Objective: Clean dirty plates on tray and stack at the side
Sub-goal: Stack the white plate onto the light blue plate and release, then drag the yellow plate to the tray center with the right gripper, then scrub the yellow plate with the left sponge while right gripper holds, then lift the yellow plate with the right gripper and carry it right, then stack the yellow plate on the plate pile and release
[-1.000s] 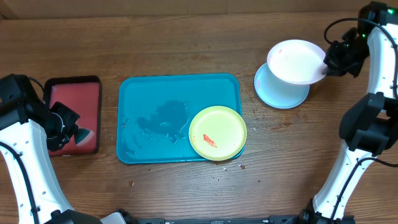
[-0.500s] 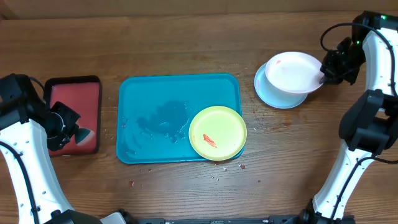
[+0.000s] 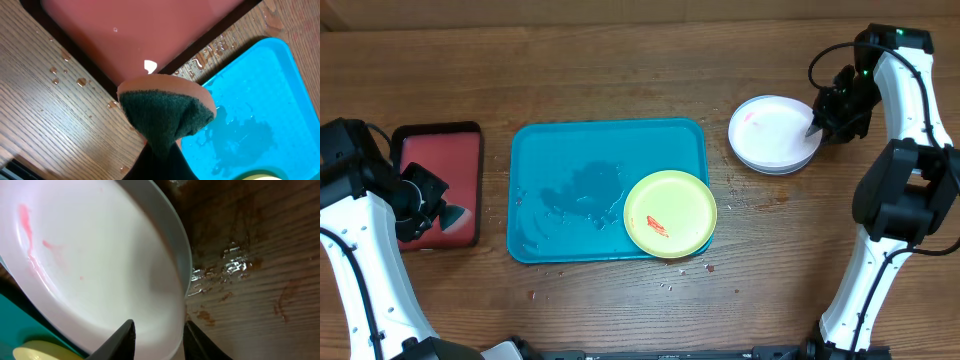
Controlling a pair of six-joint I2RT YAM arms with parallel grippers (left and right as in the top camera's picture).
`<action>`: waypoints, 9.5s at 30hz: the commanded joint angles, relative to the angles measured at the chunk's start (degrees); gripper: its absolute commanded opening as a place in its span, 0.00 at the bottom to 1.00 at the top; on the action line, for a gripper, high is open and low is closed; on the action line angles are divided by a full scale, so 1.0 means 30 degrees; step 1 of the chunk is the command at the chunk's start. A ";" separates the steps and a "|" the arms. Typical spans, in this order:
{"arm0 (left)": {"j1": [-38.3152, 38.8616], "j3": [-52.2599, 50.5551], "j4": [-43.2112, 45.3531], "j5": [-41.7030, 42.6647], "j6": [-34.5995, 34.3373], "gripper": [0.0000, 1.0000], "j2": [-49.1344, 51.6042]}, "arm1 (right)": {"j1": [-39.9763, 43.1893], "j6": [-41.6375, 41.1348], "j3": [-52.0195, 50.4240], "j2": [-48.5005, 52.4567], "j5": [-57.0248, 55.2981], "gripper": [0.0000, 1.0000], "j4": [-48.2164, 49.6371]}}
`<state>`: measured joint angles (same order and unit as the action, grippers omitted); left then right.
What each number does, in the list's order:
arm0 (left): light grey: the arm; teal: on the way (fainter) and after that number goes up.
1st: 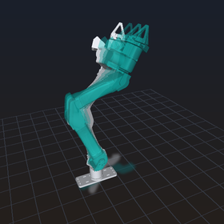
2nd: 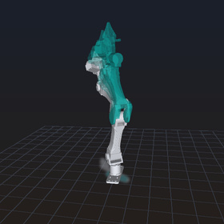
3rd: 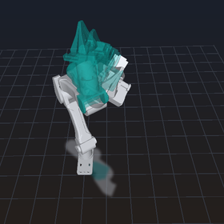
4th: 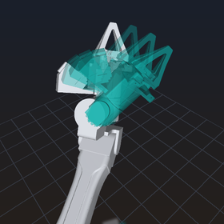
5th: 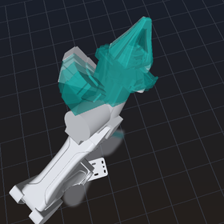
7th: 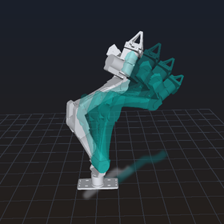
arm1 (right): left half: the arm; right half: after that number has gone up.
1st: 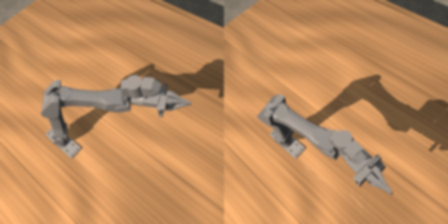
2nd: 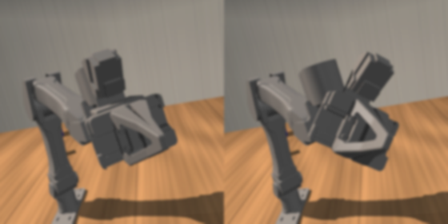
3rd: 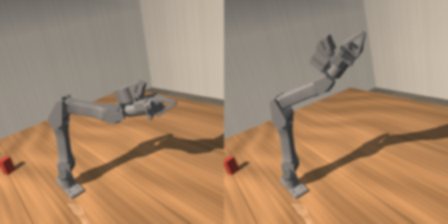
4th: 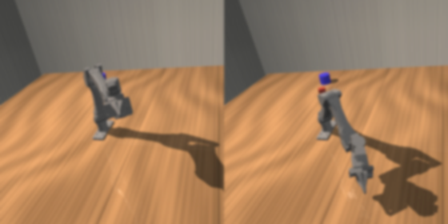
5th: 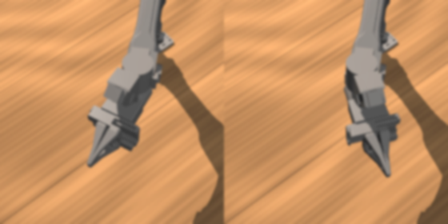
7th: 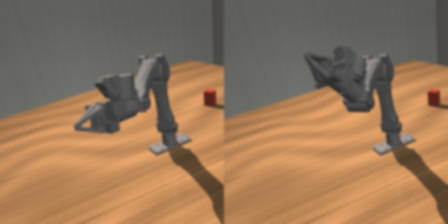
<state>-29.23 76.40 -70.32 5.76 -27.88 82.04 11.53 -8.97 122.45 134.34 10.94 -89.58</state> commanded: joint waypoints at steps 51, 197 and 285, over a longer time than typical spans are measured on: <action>0.0335 -0.0226 0.0474 0.0080 0.0510 0.04 0.0029 | -1.2961 1.0098 -1.0491 -0.4874 -0.0372 0.63 0.9938; 0.7985 0.0823 -0.0073 -0.6156 -0.1428 0.04 0.0576 | -1.8447 -0.4342 -1.0236 -0.8204 -0.9581 0.04 1.1191; 0.0248 -0.1464 0.8663 -0.3395 -0.0554 0.10 0.8123 | -1.0608 -0.1107 -1.3070 -1.7631 0.2579 1.00 0.7395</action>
<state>-28.58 72.12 -46.09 -4.12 -30.96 103.02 -16.38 -12.16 83.13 82.02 18.70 -68.93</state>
